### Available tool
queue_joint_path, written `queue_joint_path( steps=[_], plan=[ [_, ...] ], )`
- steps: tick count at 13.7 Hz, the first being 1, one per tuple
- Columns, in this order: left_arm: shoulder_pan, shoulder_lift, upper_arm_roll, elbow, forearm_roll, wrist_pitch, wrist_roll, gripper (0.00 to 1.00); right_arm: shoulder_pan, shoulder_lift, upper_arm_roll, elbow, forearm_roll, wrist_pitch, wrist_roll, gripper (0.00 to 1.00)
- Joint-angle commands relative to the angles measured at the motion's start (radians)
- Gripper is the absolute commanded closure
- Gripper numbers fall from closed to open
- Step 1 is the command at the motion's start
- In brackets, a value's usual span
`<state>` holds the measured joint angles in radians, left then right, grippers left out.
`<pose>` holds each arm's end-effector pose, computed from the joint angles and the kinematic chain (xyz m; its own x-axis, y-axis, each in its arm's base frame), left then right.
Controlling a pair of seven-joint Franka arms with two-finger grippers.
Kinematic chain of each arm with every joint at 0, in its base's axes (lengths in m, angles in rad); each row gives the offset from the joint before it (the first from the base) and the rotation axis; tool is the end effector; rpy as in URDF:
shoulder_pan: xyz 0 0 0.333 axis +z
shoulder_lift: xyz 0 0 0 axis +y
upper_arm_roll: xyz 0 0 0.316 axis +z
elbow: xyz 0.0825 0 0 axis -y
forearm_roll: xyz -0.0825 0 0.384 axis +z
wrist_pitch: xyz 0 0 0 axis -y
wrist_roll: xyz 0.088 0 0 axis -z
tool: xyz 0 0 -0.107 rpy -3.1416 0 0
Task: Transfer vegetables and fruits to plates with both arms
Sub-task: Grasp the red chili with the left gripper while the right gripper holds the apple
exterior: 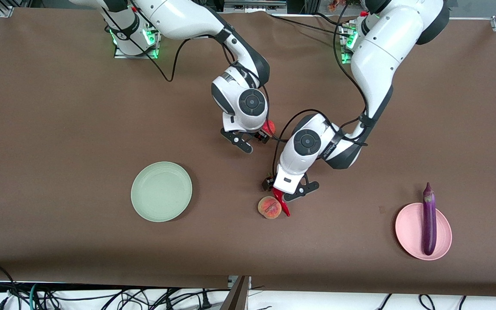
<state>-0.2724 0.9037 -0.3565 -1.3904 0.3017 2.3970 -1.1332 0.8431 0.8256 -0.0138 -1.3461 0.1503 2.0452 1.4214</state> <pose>0.6377 -0.3871 0.2024 0.9001 0.4344 0.0319 0.4238 -0.8903 0.1666 0.4825 0.5421 0.2208 0.7752 -0.6179 -0.1315 -0.6078 -0.7862 0.1113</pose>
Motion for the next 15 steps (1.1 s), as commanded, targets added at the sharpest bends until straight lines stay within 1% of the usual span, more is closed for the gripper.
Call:
queue_joint_path(
  steps=[1,3,4,5,7,8,9,10,11,12,13,14,15],
  plan=[
    [-0.007,0.02,-0.006,-0.009,0.037,0.054,-0.039,0.13,0.016,-0.002,0.005,-0.014,0.026,0.042,0.059,0.0],
    [-0.007,0.023,-0.006,-0.01,0.037,0.07,-0.039,0.18,0.019,-0.002,0.005,-0.013,0.073,0.061,0.07,0.0],
    [-0.007,0.024,-0.006,-0.012,0.037,0.071,-0.036,0.18,0.031,-0.002,0.003,-0.014,0.075,0.075,0.076,0.0],
    [-0.007,0.024,-0.006,-0.012,0.039,0.071,-0.028,0.21,0.037,0.007,0.003,-0.019,0.074,0.098,0.077,0.0],
    [0.001,0.024,-0.006,-0.012,0.077,0.071,-0.025,0.53,0.039,0.018,0.002,-0.03,0.071,0.131,0.077,0.0],
    [0.007,0.024,-0.006,-0.012,0.079,0.071,-0.025,0.57,0.039,0.018,0.002,-0.037,0.071,0.15,0.076,0.01],
    [0.016,0.021,-0.006,-0.01,0.079,0.071,-0.023,0.63,0.039,0.02,0.002,-0.044,0.064,0.161,0.076,0.06],
    [0.022,0.021,-0.006,-0.01,0.079,0.071,-0.023,0.73,0.039,0.023,0.002,-0.048,0.061,0.165,0.071,0.15],
    [0.027,0.021,-0.006,-0.009,0.079,0.071,-0.023,0.82,0.039,0.023,0.0,-0.053,0.057,0.165,0.061,0.32],
    [0.027,0.021,-0.004,-0.009,0.079,0.074,-0.023,0.89,0.039,0.021,-0.003,-0.056,0.051,0.165,0.053,0.56],
    [0.03,0.021,-0.002,-0.009,0.079,0.085,-0.023,0.96,0.031,0.017,-0.005,-0.054,0.042,0.158,0.035,0.82],
    [0.042,0.018,-0.002,-0.007,0.079,0.085,-0.023,1.0,0.027,0.009,-0.012,-0.047,0.041,0.152,0.01,1.0],
    [0.064,0.009,-0.004,-0.004,0.079,0.085,-0.023,1.0,0.021,-0.012,-0.029,-0.045,0.041,0.123,-0.007,1.0]
  ],
)
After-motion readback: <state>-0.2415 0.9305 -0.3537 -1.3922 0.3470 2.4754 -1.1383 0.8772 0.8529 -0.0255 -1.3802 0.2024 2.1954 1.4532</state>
